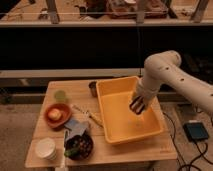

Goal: Place eraser in table surface

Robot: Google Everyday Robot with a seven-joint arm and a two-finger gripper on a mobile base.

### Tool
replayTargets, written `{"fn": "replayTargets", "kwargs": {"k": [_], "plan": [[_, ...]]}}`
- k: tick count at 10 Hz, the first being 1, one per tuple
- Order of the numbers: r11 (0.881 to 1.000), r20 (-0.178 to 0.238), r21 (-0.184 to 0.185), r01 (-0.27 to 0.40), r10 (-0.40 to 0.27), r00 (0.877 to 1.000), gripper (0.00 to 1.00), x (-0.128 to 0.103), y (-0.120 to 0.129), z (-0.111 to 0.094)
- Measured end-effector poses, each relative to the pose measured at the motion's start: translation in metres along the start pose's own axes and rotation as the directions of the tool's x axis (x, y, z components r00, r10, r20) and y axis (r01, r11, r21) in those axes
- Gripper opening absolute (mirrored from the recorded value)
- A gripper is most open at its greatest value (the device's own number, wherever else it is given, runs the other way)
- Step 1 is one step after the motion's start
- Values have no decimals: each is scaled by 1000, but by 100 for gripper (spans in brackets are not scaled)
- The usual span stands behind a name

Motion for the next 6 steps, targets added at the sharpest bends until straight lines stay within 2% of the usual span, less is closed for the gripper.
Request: {"fn": "replayTargets", "kwargs": {"k": [1,3,4,6], "plan": [[999,0,23,-35,35,999,0,8,18,-29],[995,8,38,-96,96,995,0,16,50,-62],[992,14,39,-118,118,993,0,14,62,-69],[985,19,27,-169,169,985,0,5,87,-70]]}}
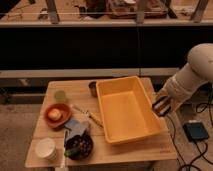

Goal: Place eraser in table surface

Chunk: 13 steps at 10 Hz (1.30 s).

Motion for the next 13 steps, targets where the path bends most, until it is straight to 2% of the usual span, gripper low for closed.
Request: {"fn": "replayTargets", "kwargs": {"k": [3,5,7,9,11,13], "plan": [[997,14,-51,-50,51,999,0,-15,34,39],[991,18,-88,-98,100,995,0,-25,66,88],[981,19,-112,-155,159,987,0,-30,96,124],[961,18,-128,-246,251,968,0,-33,136,171],[950,14,-129,-285,289,957,0,-30,149,197],[942,6,-121,-313,316,949,0,-19,149,204]]}}
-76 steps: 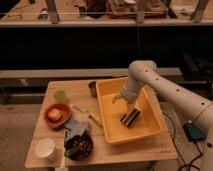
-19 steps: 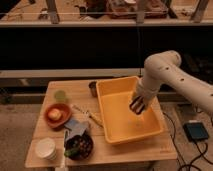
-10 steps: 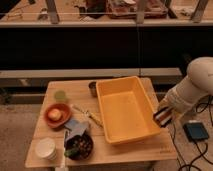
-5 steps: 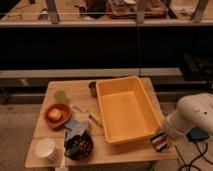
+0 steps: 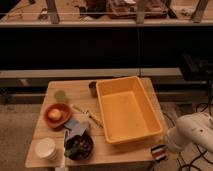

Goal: Place eraser in table surface

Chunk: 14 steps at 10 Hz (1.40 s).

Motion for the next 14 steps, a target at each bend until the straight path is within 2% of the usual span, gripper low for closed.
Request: {"fn": "replayTargets", "kwargs": {"k": [4,8,10,14], "plan": [[999,-6,45,-13,13,1000,0,15,-35,-4],[999,18,37,-31,30,999,2,15,-33,14],[999,25,28,-33,33,999,18,12,-32,21],[999,33,9,-47,47,998,59,10,-28,30]]}}
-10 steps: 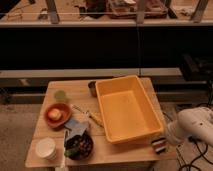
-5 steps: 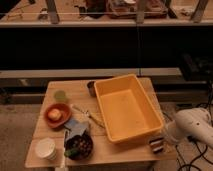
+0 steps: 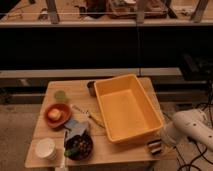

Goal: Place eraser in table surface

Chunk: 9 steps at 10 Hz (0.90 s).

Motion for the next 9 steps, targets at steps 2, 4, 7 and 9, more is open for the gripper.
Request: {"fn": "replayTargets", "kwargs": {"k": [2,4,7,9], "plan": [[1000,3,-8,-3,3,1000,77,-1,1,3],[1000,8,-12,-5,5,1000,80,-2,1,4],[1000,14,-15,-5,5,1000,80,-2,2,4],[1000,17,-21,-12,13,1000,80,1,8,0]]}}
